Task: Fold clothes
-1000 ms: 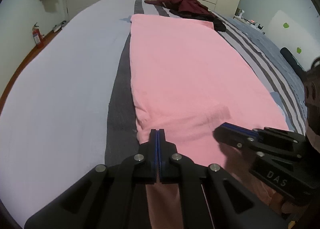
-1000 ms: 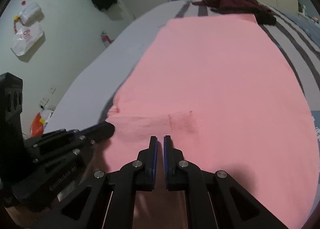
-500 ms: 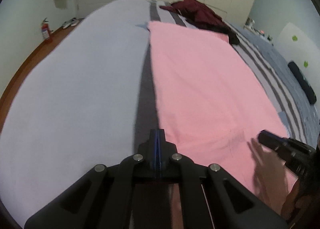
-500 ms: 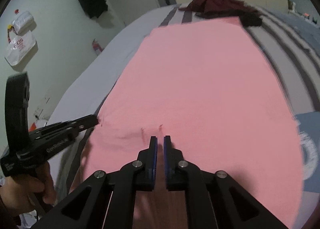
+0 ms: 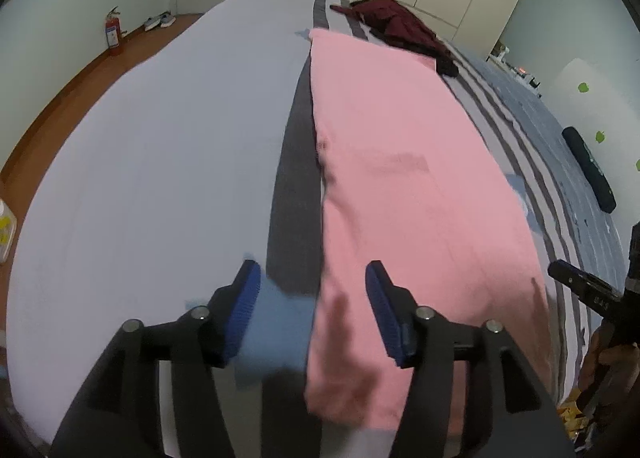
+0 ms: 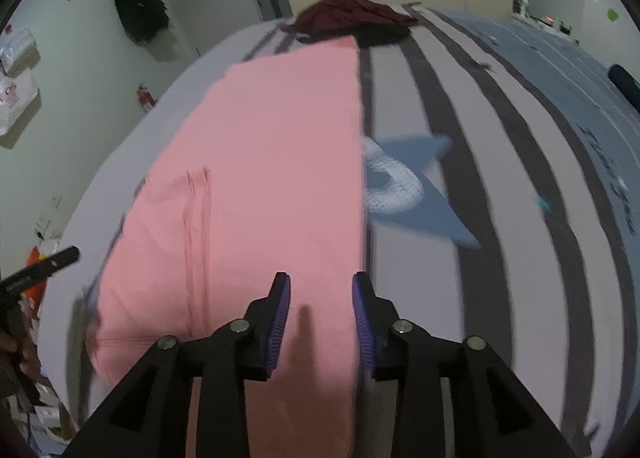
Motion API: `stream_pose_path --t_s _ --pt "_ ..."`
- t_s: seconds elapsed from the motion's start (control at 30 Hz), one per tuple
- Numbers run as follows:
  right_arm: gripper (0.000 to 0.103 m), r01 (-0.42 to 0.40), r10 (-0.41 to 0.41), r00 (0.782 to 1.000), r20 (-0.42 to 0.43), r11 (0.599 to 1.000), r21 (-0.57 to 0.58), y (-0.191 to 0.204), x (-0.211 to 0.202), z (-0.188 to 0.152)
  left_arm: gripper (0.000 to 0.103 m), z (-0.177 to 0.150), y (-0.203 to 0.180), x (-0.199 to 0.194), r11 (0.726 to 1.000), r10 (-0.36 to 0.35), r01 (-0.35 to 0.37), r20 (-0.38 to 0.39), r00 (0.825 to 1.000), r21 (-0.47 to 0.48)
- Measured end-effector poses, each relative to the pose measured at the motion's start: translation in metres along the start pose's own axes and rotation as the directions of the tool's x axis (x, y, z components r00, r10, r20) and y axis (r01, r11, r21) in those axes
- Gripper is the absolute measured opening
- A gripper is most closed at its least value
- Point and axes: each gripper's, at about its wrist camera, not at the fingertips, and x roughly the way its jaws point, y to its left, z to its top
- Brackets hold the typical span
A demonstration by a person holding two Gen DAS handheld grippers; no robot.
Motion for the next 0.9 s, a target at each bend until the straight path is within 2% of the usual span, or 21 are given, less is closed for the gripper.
stream_pose_path --t_s 0.1,0.33,0.43,0.57,0.7,0.9 --pt "0.041 0.018 -0.017 0.999 -0.033 1.000 0.017 -0.011 -0.006 -0.018 0.052 0.008 -0.007 0.014 1.000 0.001 -0.001 -0.029 1.000 -0.024" --pt "0.041 -0.044 0.047 0.997 -0.058 0.997 0.058 -0.016 -0.005 -0.034 0.052 -0.012 -0.008 0.017 1.000 -0.015 0.014 -0.051 0.999 -0.009" --pt "0.041 -0.046 0.048 0.997 -0.067 0.999 0.028 -0.009 -0.001 -0.038 0.052 -0.012 -0.008 0.020 1.000 -0.015 0.014 -0.059 0.998 -0.023" --pt "0.041 -0.051 0.057 0.995 -0.087 0.997 0.065 -0.014 0.002 -0.049 0.052 -0.012 -0.017 0.030 1.000 -0.020 0.020 -0.074 0.997 -0.006" --pt "0.041 -0.065 0.069 0.993 -0.096 0.997 0.046 -0.010 0.002 -0.062 0.041 -0.021 -0.022 0.036 1.000 -0.010 0.012 -0.095 0.995 0.020" --pt "0.043 -0.079 0.083 0.993 -0.089 0.996 0.045 -0.006 0.006 -0.066 0.035 -0.028 -0.021 0.036 1.000 -0.024 0.025 -0.097 0.995 0.011"
